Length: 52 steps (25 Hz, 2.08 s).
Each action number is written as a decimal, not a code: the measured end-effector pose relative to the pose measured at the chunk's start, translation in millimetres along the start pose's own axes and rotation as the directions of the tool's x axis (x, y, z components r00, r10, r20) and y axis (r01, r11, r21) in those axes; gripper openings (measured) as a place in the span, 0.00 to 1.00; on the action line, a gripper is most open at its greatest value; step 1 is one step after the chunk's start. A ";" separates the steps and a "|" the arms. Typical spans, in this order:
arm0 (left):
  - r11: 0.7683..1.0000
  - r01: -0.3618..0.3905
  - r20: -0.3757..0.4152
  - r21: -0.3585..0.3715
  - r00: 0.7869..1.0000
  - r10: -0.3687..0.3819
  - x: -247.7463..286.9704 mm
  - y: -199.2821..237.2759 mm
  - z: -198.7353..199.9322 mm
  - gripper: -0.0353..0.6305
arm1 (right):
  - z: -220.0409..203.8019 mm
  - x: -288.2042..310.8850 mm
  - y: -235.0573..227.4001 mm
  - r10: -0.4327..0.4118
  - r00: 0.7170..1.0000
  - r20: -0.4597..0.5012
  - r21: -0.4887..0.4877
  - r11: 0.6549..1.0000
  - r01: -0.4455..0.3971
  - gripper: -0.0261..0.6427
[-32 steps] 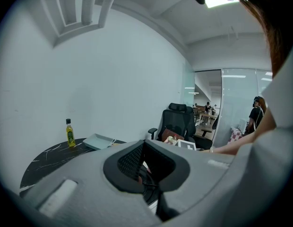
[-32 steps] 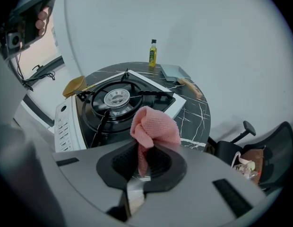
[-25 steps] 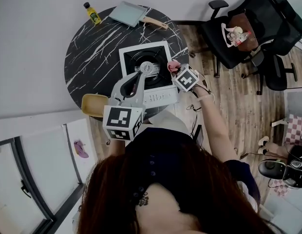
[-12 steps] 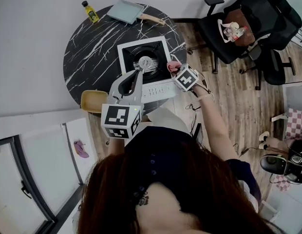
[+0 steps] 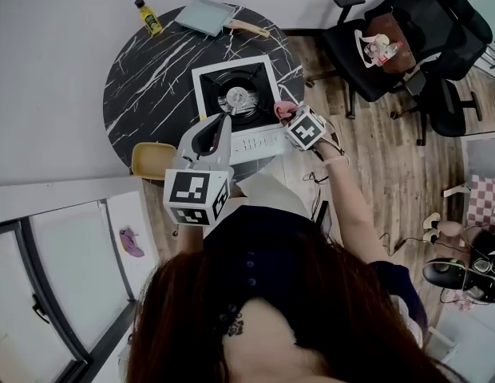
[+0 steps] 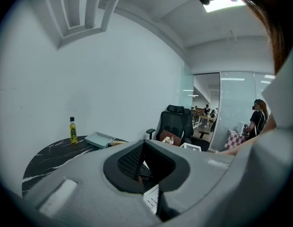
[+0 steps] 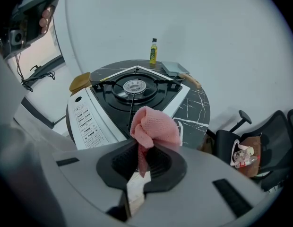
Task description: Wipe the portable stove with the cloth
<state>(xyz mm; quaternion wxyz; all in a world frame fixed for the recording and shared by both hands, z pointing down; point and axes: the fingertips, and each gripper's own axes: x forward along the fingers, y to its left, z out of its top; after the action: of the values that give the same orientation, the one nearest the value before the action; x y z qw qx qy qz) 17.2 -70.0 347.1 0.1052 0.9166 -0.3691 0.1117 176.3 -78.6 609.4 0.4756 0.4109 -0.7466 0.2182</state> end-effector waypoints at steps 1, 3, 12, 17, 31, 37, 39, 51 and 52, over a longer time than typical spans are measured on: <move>1.000 0.000 -0.001 -0.001 1.000 0.000 -1.0 -0.2 -0.7 0.07 | -1.4 -0.3 1.1 0.000 1.000 -0.002 0.002 1.000 0.000 0.09; 1.000 0.000 -0.001 -0.005 1.000 0.000 -3.7 -0.8 -2.3 0.07 | -4.4 -0.9 4.2 0.001 1.000 -0.008 0.005 1.000 -0.001 0.09; 1.000 -0.007 0.007 -0.009 1.000 0.007 -16.5 -3.6 -3.8 0.07 | -8.0 -6.1 14.6 0.000 1.000 0.001 0.014 1.000 0.000 0.09; 1.000 -0.010 0.012 -0.012 1.000 0.011 -25.5 -3.9 -6.5 0.07 | -5.3 -8.7 15.1 -0.040 0.999 0.019 0.015 0.999 0.040 0.09; 0.999 -0.010 0.014 -0.034 1.000 0.011 -45.2 -8.0 -17.5 0.07 | -19.9 -20.4 35.1 -0.071 0.997 0.016 0.060 0.996 0.070 0.09; 0.999 -0.007 0.015 -0.037 1.000 0.007 -53.7 -12.9 -21.5 0.07 | -24.8 -23.9 44.5 -0.075 0.997 0.019 0.061 0.995 0.074 0.09; 0.999 -0.007 0.016 -0.035 1.000 0.007 -56.6 -14.6 -22.2 0.07 | -29.7 -23.1 46.2 -0.080 0.997 0.016 0.071 0.994 0.079 0.09; 0.999 -0.035 0.015 -0.037 0.999 0.036 -80.8 -11.1 -30.1 0.07 | -40.1 -27.2 58.0 -0.123 0.992 0.028 0.109 0.987 0.119 0.09; 0.999 -0.038 0.015 -0.037 0.999 0.038 -83.9 -11.7 -31.2 0.07 | -40.3 -27.2 58.6 -0.131 0.991 0.034 0.112 0.986 0.126 0.09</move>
<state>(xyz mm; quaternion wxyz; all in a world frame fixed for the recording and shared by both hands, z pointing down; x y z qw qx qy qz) -37.6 1.7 351.8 0.1168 0.9083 -0.3892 0.0997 155.2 -5.4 607.2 0.4500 0.4880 -0.7150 0.2193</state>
